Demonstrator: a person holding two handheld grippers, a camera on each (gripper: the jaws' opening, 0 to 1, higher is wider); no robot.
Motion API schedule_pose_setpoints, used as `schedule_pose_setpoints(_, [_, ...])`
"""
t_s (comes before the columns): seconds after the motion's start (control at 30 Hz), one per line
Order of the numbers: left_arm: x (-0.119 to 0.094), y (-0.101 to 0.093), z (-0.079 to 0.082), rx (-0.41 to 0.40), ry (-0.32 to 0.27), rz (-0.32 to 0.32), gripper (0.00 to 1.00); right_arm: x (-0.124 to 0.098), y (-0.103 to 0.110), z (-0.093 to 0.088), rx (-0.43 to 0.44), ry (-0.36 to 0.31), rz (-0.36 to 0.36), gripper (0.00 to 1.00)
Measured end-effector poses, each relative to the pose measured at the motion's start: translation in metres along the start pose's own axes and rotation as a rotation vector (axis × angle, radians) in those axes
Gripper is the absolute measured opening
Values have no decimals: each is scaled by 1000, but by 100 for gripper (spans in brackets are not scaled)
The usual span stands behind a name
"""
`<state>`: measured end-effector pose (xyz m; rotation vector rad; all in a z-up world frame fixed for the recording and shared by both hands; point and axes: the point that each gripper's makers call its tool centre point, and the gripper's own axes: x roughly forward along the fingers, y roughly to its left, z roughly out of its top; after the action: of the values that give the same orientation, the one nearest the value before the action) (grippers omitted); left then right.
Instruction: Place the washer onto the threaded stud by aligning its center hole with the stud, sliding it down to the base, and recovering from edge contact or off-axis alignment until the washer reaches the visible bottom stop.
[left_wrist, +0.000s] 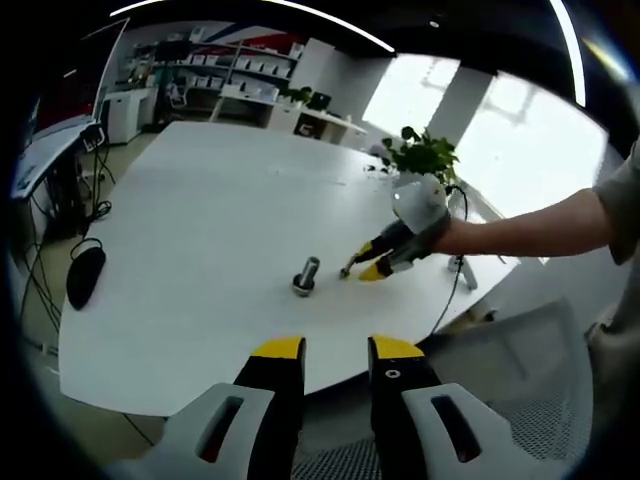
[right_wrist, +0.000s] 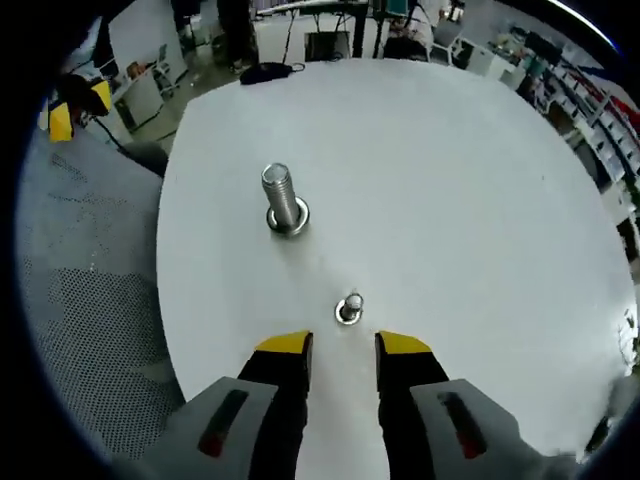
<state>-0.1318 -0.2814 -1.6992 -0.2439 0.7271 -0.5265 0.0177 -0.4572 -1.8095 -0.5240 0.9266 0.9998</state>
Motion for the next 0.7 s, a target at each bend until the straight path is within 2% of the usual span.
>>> schedule_pose_setpoints(0.17, [1, -1, -2, 10, 13, -4, 23, -29, 1, -17, -24, -27, -27, 28])
schedule_pose_setpoints(0.3, [0, -1, -1, 5, 6, 2, 23, -53, 2, -20, 93, -125, -45, 28])
schedule_pose_setpoints(0.33, [0, -1, -1, 3, 6, 2, 23, -59, 3, -23, 101, -135, -51, 28])
schedule_pose_setpoints(0.43, [0, 0, -2, 6, 12, 3, 23, -66, 7, -34, 101, -135, -59, 28])
schedule_pose_setpoints(0.5, [0, 0, -3, 7, 16, 8, 23, -72, 5, -50, 120, -87, -101, 28])
schedule_pose_setpoints(0.53, [-1, 0, -3, 7, 16, 10, 23, -74, 8, -49, 144, -108, -94, 28])
schedule_pose_setpoints(0.57, [0, 1, -3, 6, 16, 10, 23, -79, 14, -44, 194, -167, -74, 28])
schedule_pose_setpoints(0.6, [0, 0, -3, 7, 18, 9, 23, -82, 18, -41, 219, -197, -59, 29])
schedule_pose_setpoints(0.63, [0, 0, -3, 10, 23, 7, 23, -87, 21, -42, 229, -214, -57, 29])
schedule_pose_setpoints(0.7, [1, 0, -5, 15, 30, 7, 23, -93, 26, -45, 231, -207, -64, 31])
